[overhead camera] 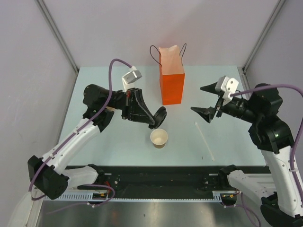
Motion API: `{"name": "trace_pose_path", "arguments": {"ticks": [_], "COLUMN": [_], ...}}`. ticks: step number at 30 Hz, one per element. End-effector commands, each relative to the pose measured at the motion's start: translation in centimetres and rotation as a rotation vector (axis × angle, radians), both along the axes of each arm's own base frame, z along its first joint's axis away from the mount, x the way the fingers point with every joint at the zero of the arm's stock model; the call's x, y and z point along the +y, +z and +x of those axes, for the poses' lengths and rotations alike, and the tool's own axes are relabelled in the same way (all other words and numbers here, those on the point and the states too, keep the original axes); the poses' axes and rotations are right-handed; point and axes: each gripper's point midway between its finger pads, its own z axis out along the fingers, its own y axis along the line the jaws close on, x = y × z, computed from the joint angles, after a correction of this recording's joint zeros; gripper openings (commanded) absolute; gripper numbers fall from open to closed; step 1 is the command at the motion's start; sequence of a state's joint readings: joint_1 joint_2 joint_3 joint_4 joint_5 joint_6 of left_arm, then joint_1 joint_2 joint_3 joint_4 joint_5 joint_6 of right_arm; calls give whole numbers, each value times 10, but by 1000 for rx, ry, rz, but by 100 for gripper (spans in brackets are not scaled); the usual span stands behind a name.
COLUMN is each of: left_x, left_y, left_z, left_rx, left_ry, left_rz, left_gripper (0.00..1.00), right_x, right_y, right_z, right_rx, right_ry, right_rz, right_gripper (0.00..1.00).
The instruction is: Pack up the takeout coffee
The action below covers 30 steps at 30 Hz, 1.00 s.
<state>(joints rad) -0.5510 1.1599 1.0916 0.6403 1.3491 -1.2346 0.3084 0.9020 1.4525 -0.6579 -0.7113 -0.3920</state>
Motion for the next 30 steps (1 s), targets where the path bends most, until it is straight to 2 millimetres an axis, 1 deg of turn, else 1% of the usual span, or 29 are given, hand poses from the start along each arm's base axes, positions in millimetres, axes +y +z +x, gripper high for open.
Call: {"name": "trace_pose_path", "arguments": {"ticks": [1, 2, 3, 4, 5, 6, 7, 9, 10, 11, 12, 13, 14, 16, 19, 20, 21, 22, 23, 24, 26, 27, 29, 30], "left_x": [-7, -8, -9, -9, -9, -9, -9, -9, -10, -11, -10, -11, -11, -11, -12, -13, -14, -14, -15, -16, -18, -19, -20, -19], "left_y": [-6, -12, -16, -25, -28, -32, -40, -46, -54, -56, -57, -61, -61, -64, -62, -63, -63, -60, -60, -60, -59, -60, -60, -60], "left_z": [14, 17, 20, 22, 23, 22, 23, 22, 25, 25, 25, 25, 24, 25, 25, 27, 28, 29, 32, 31, 31, 31, 29, 28], "left_rx": [192, 288, 286, 329, 375, 369, 388, 397, 417, 439, 422, 430, 423, 442, 426, 429, 428, 421, 423, 422, 419, 423, 430, 428], "left_ry": [8, -4, -8, -10, -18, -26, -31, -40, -39, -40, -40, -41, -46, -42, -43, -41, -43, -45, -43, -48, -55, -57, -61, -61], "left_rz": [54, 90, 76, 90, 107, 111, 127, 133, 139, 142, 125, 125, 119, 114, 92, 93, 94, 91, 87, 87, 86, 88, 90, 90], "left_gripper": [0, 0, 0, 0, 0, 0, 0, 0, 0, 0, 0, 0, 0, 0, 0, 0, 0, 0, 0, 0, 0, 0, 0, 0], "right_x": [11, 14, 17, 24, 25, 27, 31, 29, 33, 33, 33, 34, 38, 40, 47, 51, 53, 54, 57, 60, 65, 70, 75, 78], "right_y": [13, 10, -2, -3, -4, -13, -11, -9, -12, -14, -14, -22, -24, -30, -28, -31, -30, -30, -36, -34, -39, -38, -41, -42], "right_z": [4, 0, 4, 0, -4, -4, -9, -18, -22, -25, -31, -33, -40, -45, -56, -62, -63, -65, -65, -68, -69, -72, -70, -73], "right_rx": [-297, -321, -316, -344, -357, -354, -375, -412, -416, -419, -430, -423, -431, -457, -512, -520, -558, -579, -593, -646, -679, -709, -725, -741], "right_ry": [-9, 5, -2, 27, 34, 39, 57, 73, 91, 100, 110, 124, 149, 166, 207, 237, 247, 251, 255, 271, 280, 298, 296, 310], "right_rz": [-89, -95, -115, -113, -112, -122, -109, -96, -94, -92, -86, -90, -83, -78, -55, -54, -62, -64, -77, -82, -94, -96, -116, -121], "right_gripper": [82, 82, 81, 79, 78, 76, 76, 75, 73, 72, 69, 68, 67, 62, 58, 57, 53, 51, 50, 50, 49, 50, 49, 49]}}
